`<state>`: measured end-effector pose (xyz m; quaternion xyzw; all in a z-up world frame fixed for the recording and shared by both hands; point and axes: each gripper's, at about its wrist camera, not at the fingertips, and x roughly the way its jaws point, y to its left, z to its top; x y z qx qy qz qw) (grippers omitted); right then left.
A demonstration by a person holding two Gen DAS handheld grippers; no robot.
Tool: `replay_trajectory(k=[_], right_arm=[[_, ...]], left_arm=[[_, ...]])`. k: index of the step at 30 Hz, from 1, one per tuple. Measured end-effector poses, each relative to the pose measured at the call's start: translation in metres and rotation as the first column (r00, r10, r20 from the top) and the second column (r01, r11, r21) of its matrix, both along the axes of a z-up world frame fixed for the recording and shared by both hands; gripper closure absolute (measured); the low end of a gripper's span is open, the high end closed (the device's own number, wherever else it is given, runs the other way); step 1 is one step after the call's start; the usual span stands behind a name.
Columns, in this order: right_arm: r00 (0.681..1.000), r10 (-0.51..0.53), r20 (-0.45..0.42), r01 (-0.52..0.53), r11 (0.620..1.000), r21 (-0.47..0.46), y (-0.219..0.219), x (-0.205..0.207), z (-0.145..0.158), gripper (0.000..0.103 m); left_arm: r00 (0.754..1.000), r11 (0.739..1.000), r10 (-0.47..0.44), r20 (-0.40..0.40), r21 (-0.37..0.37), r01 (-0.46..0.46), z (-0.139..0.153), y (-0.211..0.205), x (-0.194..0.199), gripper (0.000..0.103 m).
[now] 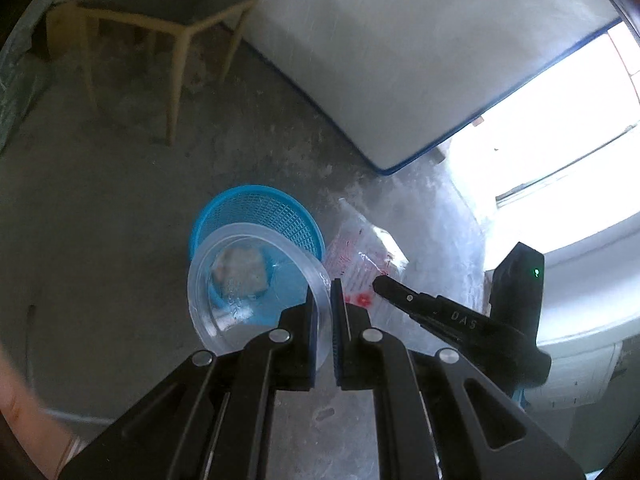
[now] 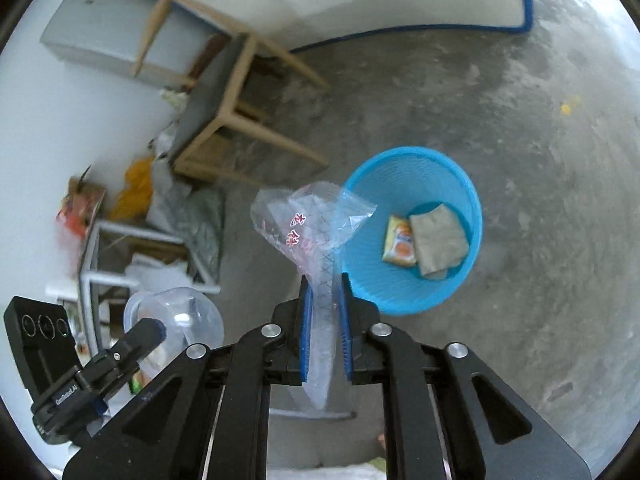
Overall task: Collect trash
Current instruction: 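Carry the bowl and bag over the blue wastebasket and release both, then bring both tools back to the table toward the pink sponge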
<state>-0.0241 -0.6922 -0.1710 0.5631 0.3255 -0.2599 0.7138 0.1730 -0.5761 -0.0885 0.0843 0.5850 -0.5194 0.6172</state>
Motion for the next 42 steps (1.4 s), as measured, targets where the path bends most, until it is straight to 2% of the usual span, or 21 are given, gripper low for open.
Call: replay_trajectory(k=[1,2,3,4,6,9,17,21,24,28,30,32,35,38,39,42], right_arm=[[1.000,-0.013,-0.004,0.013,1.000,0.010,-0.008,0.001,-0.012,0.076],[1.000,-0.024,-0.015,0.024,1.000,0.018,-0.013,0.001,-0.022,0.055],[0.998,-0.040,-0.044,0.041,0.999,0.028,-0.019,0.003,-0.037,0.045],[0.997,-0.049,-0.065,0.051,0.998,0.038,-0.021,0.003,-0.045,0.042],[0.993,-0.070,-0.097,0.078,0.994,0.077,-0.025,-0.001,-0.070,0.042],[0.992,-0.075,-0.105,0.083,0.994,0.070,-0.021,-0.008,-0.080,0.042],[0.993,-0.082,-0.085,0.084,0.996,0.020,-0.019,-0.017,-0.064,0.042],[0.997,-0.041,-0.060,0.039,0.999,-0.032,-0.008,-0.022,-0.041,0.042],[0.999,0.005,-0.050,-0.009,0.997,-0.077,0.005,-0.024,-0.018,0.042],[0.994,0.099,-0.035,-0.104,0.983,-0.155,0.032,-0.024,0.025,0.039],[0.988,0.154,-0.018,-0.155,0.971,-0.181,0.047,-0.020,0.047,0.038],[0.979,0.204,0.003,-0.200,0.959,-0.202,0.061,-0.013,0.067,0.036],[0.957,0.291,0.026,-0.276,0.929,-0.247,0.087,0.004,0.095,0.032],[0.917,0.396,0.049,-0.369,0.889,-0.270,0.120,0.027,0.117,0.031],[0.903,0.427,0.054,-0.397,0.875,-0.276,0.130,0.034,0.123,0.030],[0.842,0.535,0.065,-0.496,0.818,-0.292,0.169,0.061,0.138,0.028]], left_arm=[[1.000,1.000,0.004,-0.012,0.008,-0.004,-0.009,-0.013,0.003,0.077],[1.000,1.000,0.018,-0.017,0.021,-0.018,-0.019,-0.023,0.006,0.065],[0.999,0.999,0.037,-0.012,0.031,-0.037,-0.026,-0.025,0.009,0.047],[0.998,0.997,0.067,0.003,0.036,-0.067,-0.032,-0.028,0.011,0.044],[0.996,0.995,0.092,-0.001,0.026,-0.092,-0.036,-0.026,0.011,0.043],[0.997,0.997,0.073,-0.038,-0.012,-0.074,-0.033,-0.019,0.007,0.041],[0.997,0.990,0.060,0.040,-0.128,-0.054,0.011,0.010,-0.003,0.040],[0.997,0.979,0.054,0.063,-0.198,-0.041,0.037,0.042,-0.010,0.040],[0.995,0.972,0.048,0.093,-0.232,-0.025,0.060,0.082,-0.014,0.039],[0.979,0.964,0.101,0.178,-0.262,-0.052,0.097,0.158,-0.011,0.038],[0.971,0.954,0.146,0.190,-0.286,-0.088,0.114,0.201,-0.005,0.037],[0.958,0.942,0.202,0.202,-0.309,-0.133,0.128,0.243,0.000,0.037],[0.923,0.916,0.309,0.229,-0.335,-0.223,0.144,0.312,0.008,0.034],[0.874,0.889,0.402,0.273,-0.345,-0.301,0.155,0.382,0.014,0.029],[0.850,0.875,0.441,0.288,-0.346,-0.337,0.158,0.408,0.016,0.027],[0.798,0.838,0.525,0.297,-0.343,-0.424,0.156,0.467,0.022,0.022]])
